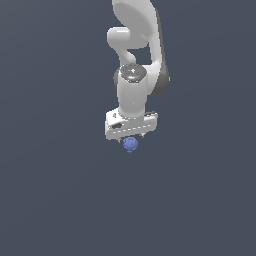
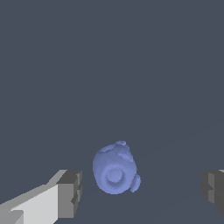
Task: Pick up the object and move it to a goal position.
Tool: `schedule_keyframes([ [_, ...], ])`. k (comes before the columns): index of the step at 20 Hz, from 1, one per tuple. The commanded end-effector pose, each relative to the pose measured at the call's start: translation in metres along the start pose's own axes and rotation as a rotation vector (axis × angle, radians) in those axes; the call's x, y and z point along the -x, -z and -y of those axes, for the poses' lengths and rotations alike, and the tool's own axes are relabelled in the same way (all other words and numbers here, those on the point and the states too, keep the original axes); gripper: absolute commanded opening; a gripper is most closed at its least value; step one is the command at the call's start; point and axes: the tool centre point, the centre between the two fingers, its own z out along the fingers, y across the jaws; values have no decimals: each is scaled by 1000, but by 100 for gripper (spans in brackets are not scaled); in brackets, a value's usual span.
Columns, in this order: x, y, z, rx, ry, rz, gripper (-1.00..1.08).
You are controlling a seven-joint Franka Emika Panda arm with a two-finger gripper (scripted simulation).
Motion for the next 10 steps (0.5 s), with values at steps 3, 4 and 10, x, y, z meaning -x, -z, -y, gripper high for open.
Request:
schedule_keyframes([
  [3,13,-21,4,-4,117,9,100],
  [4,16,-26,5,-5,142,11,100],
  [10,30,-46,10,-11,263,19,100],
])
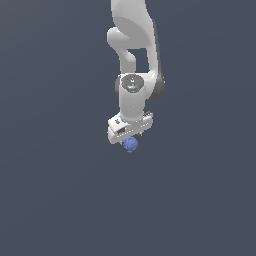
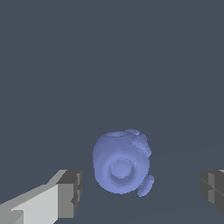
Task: Pick up the object and move it to a goal position.
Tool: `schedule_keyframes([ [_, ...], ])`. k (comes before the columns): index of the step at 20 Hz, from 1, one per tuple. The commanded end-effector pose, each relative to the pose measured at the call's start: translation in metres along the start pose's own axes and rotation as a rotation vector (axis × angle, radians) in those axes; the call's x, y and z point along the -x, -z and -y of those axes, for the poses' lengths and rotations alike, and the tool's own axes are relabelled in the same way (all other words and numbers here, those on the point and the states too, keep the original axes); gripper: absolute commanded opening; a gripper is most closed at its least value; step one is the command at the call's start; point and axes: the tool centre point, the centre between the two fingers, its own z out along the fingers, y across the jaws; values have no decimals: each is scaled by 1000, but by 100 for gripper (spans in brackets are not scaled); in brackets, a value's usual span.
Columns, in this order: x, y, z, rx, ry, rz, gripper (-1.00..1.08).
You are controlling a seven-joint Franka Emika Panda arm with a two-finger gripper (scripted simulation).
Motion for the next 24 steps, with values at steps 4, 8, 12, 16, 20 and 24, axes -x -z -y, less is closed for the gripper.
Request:
schedule_keyframes([
  [4,8,-13,6,-5,81,4,100],
  [8,12,-18,8,-7,110,5,100],
  [12,12,-19,8,-7,112,6,100],
  [16,12,-24,8,-7,113,6,100],
  [20,13,-40,9,-7,114,6,100],
  [24,14,-59,9,-7,116,6,100],
])
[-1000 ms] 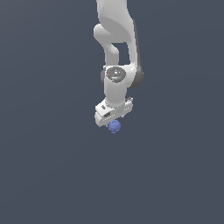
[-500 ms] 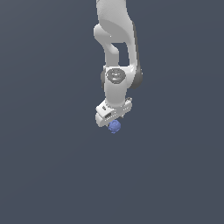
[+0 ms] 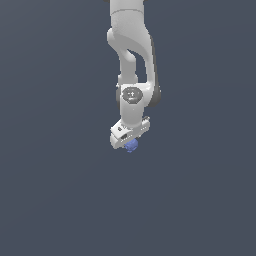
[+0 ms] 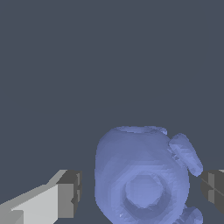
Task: Pick up the object and move it to a goal position.
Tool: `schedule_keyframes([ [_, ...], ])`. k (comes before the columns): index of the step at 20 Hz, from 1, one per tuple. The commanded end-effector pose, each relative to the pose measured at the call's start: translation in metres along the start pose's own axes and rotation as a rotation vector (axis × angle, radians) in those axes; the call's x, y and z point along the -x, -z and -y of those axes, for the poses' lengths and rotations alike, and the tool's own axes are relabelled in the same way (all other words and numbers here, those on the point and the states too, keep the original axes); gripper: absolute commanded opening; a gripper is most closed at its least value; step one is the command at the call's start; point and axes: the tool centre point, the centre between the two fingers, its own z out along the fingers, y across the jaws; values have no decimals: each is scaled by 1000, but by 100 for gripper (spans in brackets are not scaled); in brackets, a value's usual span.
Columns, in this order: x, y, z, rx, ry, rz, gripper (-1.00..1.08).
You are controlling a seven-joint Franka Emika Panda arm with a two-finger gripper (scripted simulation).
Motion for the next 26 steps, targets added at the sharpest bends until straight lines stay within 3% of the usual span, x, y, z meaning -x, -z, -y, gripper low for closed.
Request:
schedule_keyframes([
  [1,0,-10,0,0,1,0,100],
  [6,-1,-17,0,0,1,0,100],
  [7,-1,-17,0,0,1,0,-100],
  [19,0,-15,-2,1,0,-1,-100],
  [26,12,8,-24,1,0,-1,-100],
])
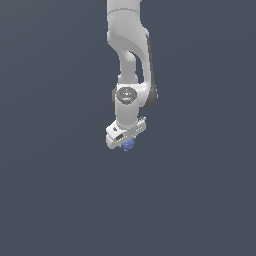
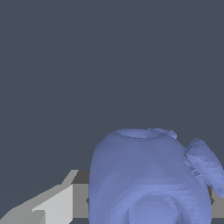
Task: Pick up the object and move it to a goal position.
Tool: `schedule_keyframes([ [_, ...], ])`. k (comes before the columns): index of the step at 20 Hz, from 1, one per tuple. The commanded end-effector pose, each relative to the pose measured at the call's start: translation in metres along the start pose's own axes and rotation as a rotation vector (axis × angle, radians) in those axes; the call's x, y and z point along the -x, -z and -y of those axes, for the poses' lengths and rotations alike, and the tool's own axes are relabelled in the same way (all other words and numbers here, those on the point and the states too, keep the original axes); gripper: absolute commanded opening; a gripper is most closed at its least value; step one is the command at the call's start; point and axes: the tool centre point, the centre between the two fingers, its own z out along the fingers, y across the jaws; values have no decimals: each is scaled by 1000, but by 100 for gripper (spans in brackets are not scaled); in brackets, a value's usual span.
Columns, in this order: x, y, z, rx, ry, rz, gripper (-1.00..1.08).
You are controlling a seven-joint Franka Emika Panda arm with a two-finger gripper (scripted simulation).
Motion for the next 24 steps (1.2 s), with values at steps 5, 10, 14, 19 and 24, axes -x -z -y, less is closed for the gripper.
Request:
schedule_keyframes([
  [5,20,40,-37,0,-1,-1,-100],
  [10,40,81,-75,-1,0,-2,-100],
  [14,53,110,-103,-1,0,-2,-100],
  [19,64,135,-127,-1,0,-2,-100],
  [24,69,146,-140,0,0,0,-100],
])
